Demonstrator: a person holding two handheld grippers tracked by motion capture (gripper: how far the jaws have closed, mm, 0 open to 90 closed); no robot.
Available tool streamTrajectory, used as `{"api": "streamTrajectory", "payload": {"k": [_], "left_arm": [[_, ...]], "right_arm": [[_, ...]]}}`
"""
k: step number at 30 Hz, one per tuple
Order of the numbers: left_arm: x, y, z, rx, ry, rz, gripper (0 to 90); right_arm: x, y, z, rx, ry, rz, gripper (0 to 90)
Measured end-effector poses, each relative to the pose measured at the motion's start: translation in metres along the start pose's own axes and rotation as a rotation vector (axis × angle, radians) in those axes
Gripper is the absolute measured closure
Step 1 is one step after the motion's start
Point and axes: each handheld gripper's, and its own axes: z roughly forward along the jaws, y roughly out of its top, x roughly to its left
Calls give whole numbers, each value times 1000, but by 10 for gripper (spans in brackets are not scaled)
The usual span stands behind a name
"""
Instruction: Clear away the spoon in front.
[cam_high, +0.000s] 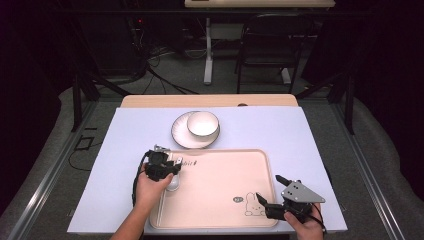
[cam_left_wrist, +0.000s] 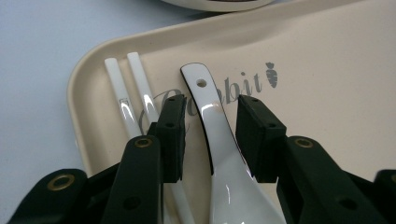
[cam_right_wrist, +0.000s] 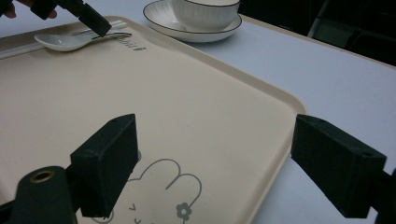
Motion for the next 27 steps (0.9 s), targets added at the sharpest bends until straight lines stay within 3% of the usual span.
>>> {"api": "streamTrajectory", "payload": {"k": [5,15,27], "left_arm": [[-1,1,-3,-18,-13,-5,591],[-5,3,-10,-75,8,25,388],[-8,9,-16,-100,11,37,370]], "right_arm": [[0,0,0,0,1,1,146],[0,0,-1,-1,-4,1,146],[0,-1,-2,3,-8,0,146]]}}
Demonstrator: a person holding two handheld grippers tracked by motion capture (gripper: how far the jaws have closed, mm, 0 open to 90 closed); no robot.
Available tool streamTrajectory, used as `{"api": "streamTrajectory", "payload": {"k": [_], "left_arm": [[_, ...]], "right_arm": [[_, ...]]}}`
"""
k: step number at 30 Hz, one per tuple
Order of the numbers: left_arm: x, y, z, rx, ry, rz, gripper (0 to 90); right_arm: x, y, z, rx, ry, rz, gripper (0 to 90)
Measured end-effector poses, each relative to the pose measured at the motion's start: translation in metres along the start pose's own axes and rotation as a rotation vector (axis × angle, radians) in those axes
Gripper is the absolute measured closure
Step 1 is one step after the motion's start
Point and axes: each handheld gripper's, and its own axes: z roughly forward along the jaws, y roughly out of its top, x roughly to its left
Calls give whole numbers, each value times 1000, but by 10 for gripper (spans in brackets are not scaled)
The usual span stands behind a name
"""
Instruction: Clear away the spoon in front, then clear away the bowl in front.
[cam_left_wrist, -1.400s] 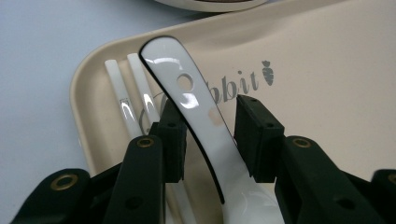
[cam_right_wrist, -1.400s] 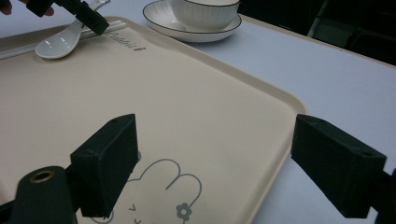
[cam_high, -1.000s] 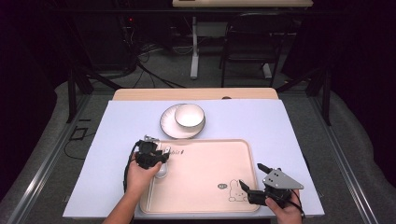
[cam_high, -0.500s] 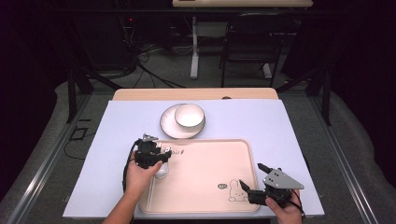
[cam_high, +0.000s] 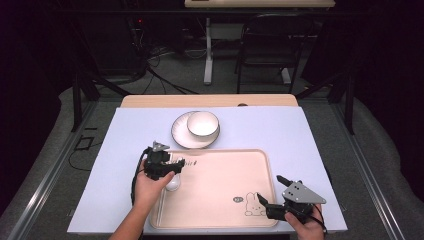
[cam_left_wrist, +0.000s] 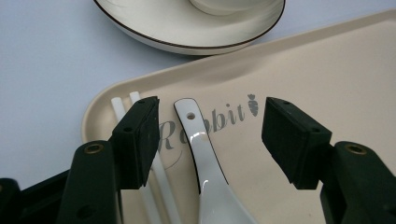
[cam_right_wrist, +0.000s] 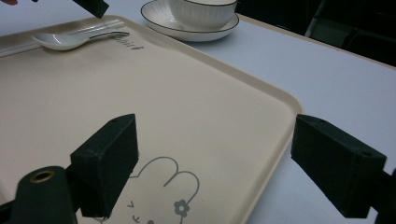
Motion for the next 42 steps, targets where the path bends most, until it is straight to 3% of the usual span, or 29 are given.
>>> {"api": "streamTrajectory", "payload": {"k": [16,29,38,42], "left_arm": [[3,24,-6,-43,-27,-32,370],[9,53,0,-50,-47,-75,370],[3,74,8,-49,-40,-59,370],[5,84,15,-42,-50,-86,370]], "right_arm": [[0,0,0,0,2,3,146],[-1,0,1,-2,1,3,145],[-1,0,1,-1,3,6,146],[-1,0,0,-2,0,7,146]]}}
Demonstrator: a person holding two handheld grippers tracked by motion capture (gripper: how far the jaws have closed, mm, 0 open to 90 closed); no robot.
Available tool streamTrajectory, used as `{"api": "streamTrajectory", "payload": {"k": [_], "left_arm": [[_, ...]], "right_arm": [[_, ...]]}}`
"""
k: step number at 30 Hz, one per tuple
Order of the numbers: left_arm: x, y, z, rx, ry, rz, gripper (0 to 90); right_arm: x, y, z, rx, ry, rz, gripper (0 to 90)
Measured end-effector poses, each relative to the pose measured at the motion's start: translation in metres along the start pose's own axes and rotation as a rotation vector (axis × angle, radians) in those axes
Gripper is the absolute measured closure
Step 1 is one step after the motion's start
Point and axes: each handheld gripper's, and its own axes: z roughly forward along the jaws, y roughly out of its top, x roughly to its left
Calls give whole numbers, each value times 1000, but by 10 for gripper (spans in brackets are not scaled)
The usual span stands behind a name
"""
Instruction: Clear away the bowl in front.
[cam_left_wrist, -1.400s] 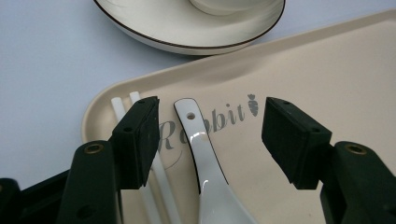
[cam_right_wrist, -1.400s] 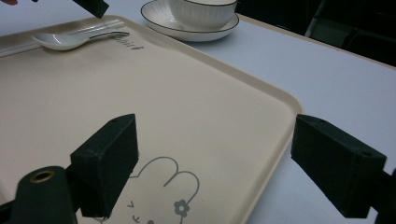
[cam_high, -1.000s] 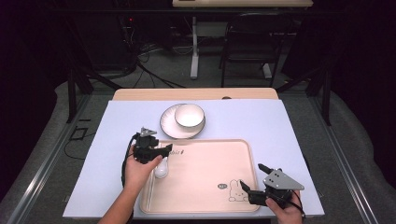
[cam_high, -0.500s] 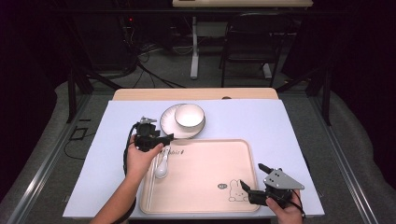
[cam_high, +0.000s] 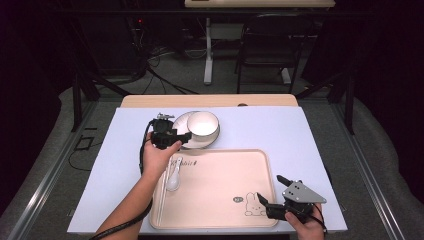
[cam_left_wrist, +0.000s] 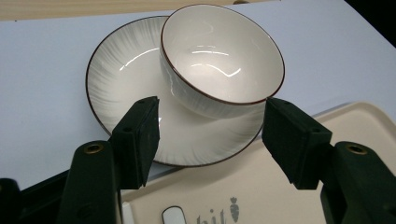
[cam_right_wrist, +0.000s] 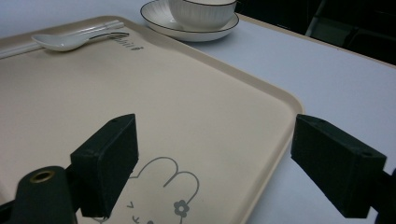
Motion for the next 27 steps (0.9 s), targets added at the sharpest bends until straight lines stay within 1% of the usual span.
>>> {"api": "streamTrajectory", "payload": {"k": [3,11,14,18,23,25,27], "left_arm": [[2,5,5,-6,11,-14,370],[8,13,18,4,31,-50,370],[9,16,23,5,44,-58,370],[8,20,31,0,70,-59,371],[7,23,44,-10,90,-67,372],[8,23,49,-16,106,-69,374],[9,24,53,-30,106,-77,376]], "right_arm": [[0,0,0,0,1,-4,146],[0,0,0,0,1,1,146],[0,0,0,-1,2,-3,146],[0,0,0,-1,1,-2,146],[0,0,0,1,1,-2,146],[0,0,0,0,2,-5,146],[0,0,0,0,2,-3,146]]}}
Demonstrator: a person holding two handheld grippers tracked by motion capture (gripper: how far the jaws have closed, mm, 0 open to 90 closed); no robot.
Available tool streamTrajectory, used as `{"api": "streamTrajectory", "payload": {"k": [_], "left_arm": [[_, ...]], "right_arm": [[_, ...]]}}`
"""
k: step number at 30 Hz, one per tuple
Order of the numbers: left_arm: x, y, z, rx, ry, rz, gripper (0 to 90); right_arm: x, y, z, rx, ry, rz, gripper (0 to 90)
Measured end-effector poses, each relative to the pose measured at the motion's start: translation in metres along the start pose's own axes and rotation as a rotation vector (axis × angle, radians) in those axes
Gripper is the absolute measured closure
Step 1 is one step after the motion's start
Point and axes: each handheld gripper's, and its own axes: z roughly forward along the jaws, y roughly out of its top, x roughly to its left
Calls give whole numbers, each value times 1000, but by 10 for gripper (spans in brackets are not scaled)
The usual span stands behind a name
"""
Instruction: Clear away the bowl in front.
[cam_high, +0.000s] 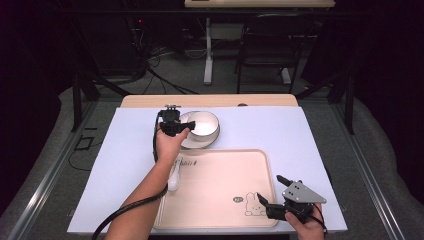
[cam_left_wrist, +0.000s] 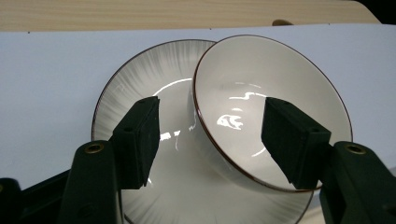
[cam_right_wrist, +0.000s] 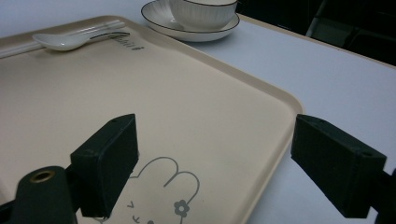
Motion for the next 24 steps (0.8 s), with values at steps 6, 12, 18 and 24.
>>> {"api": "streamTrajectory", "payload": {"k": [6,12,18,24], "left_arm": [[-1,-1,12,-9,17,-16,393],[-2,-4,24,0,31,-16,401],[-3,-8,32,10,33,-24,405],[-7,-10,39,11,31,-26,408]], "right_arm": [[-1,0,0,0,1,0,146],[0,0,0,-1,2,-1,146],[-1,0,0,-2,3,-1,146],[-1,0,0,-1,3,0,146]]}}
